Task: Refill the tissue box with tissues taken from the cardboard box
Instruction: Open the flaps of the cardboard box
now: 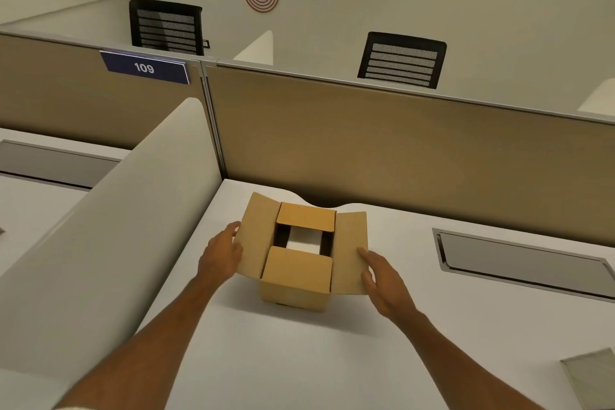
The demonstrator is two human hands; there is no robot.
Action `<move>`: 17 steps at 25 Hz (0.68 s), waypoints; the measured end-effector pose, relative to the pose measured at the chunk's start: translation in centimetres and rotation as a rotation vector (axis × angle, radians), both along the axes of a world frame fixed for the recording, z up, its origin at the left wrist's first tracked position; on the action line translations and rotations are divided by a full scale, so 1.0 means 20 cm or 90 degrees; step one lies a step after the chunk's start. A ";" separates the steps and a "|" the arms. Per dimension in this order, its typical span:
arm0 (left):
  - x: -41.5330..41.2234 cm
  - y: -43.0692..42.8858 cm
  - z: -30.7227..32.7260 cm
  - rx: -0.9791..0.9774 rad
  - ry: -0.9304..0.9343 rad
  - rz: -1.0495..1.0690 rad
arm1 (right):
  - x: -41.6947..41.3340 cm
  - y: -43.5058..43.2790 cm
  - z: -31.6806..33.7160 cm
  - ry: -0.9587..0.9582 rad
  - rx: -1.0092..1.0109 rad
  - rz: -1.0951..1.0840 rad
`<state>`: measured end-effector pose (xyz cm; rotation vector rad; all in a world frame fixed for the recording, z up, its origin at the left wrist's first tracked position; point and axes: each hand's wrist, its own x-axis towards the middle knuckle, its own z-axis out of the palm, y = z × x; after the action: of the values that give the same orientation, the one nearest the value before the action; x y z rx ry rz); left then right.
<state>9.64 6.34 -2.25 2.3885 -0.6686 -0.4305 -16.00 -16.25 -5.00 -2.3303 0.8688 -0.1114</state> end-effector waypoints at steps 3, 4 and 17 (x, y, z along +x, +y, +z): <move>-0.02 -0.02 -0.05 0.152 0.014 0.011 | -0.01 0.00 -0.06 0.111 -0.031 0.019; -0.03 -0.02 -0.05 0.218 0.021 -0.003 | 0.00 0.00 -0.07 0.139 -0.047 0.030; -0.06 -0.41 -0.04 0.176 -0.194 -0.094 | 0.55 -0.13 0.17 0.066 -0.207 0.090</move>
<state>8.43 -1.83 -2.97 2.7075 -0.9819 -0.2310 -4.96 -18.78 -1.52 -2.7141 0.7792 -0.0762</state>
